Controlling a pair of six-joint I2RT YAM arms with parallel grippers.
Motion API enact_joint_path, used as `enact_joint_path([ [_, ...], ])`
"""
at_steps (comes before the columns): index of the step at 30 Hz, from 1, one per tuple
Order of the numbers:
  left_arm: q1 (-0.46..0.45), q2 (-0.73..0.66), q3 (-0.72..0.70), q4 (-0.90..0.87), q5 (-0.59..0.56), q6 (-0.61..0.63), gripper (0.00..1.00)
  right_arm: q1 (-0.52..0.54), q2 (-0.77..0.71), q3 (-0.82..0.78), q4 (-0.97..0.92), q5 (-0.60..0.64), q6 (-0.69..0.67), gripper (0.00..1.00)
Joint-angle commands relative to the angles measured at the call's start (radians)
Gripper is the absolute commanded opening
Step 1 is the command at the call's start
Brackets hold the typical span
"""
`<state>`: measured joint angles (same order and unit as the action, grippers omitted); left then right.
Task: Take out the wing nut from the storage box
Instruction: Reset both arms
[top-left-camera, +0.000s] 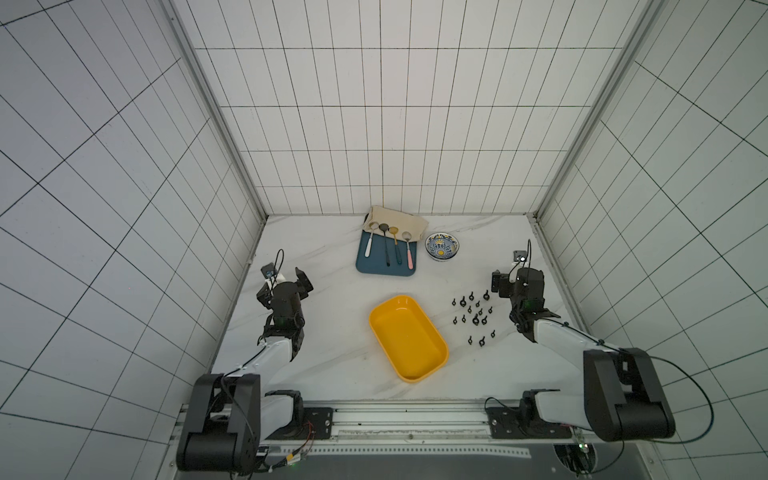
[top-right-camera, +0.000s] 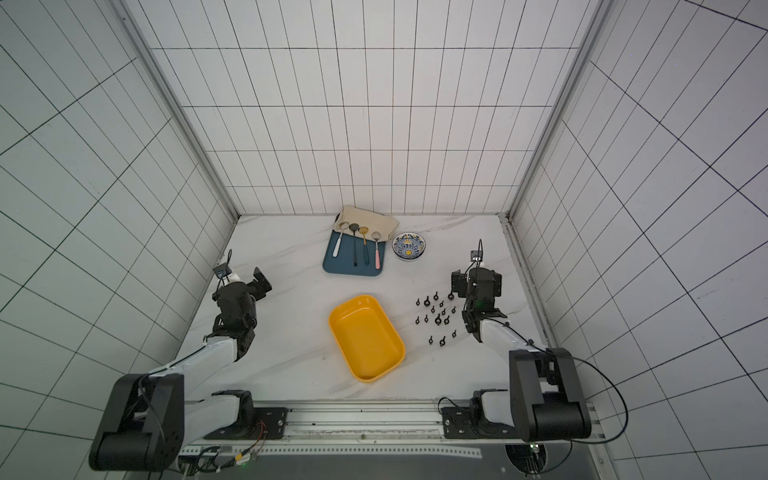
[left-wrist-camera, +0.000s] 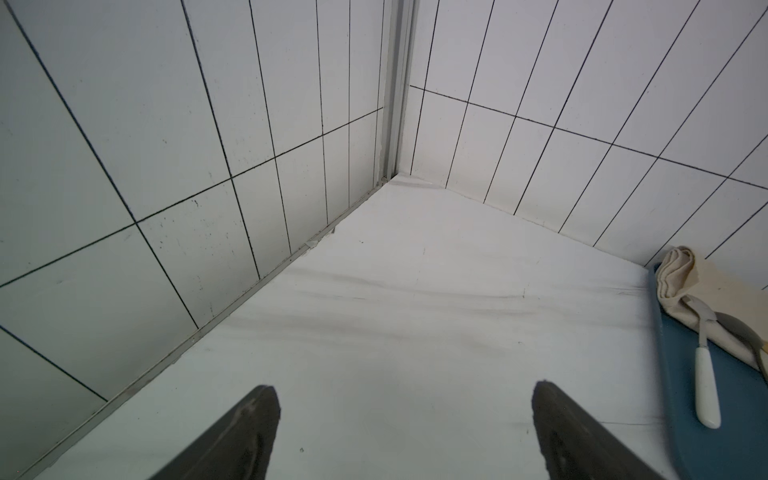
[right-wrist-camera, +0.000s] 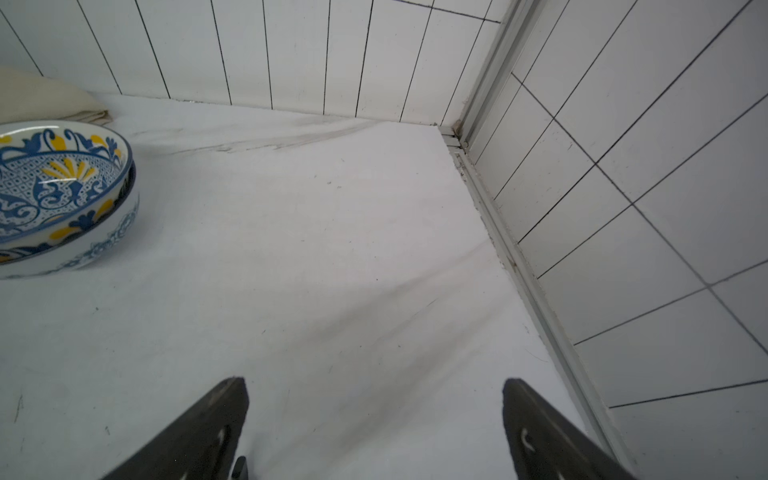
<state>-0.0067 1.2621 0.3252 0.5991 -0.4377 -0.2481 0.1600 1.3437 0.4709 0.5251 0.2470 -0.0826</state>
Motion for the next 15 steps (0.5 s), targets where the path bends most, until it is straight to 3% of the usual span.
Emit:
enact_joint_path([
  [1,-0.001,0.145,-0.032,0.31,-0.033,0.031,0.98,-0.016,0.028,-0.064,0.206,-0.045,-0.025,0.99],
  [3,0.0,0.248,-0.024,0.438,0.015,0.077,0.98,-0.028,0.064,-0.088,0.273,-0.041,-0.011,0.99],
  [6,-0.006,0.335,0.058,0.363,0.081,0.112,0.98,-0.064,0.138,-0.159,0.473,-0.024,0.04,0.99],
  [9,-0.005,0.321,0.086,0.28,0.082,0.102,0.98,-0.099,0.205,-0.197,0.618,-0.037,0.073,0.99],
  [12,-0.005,0.296,0.107,0.2,0.084,0.09,0.98,-0.101,0.173,-0.135,0.428,-0.076,0.068,0.99],
  [15,-0.007,0.298,0.104,0.21,0.083,0.095,0.98,-0.106,0.195,-0.105,0.414,-0.062,0.077,0.99],
])
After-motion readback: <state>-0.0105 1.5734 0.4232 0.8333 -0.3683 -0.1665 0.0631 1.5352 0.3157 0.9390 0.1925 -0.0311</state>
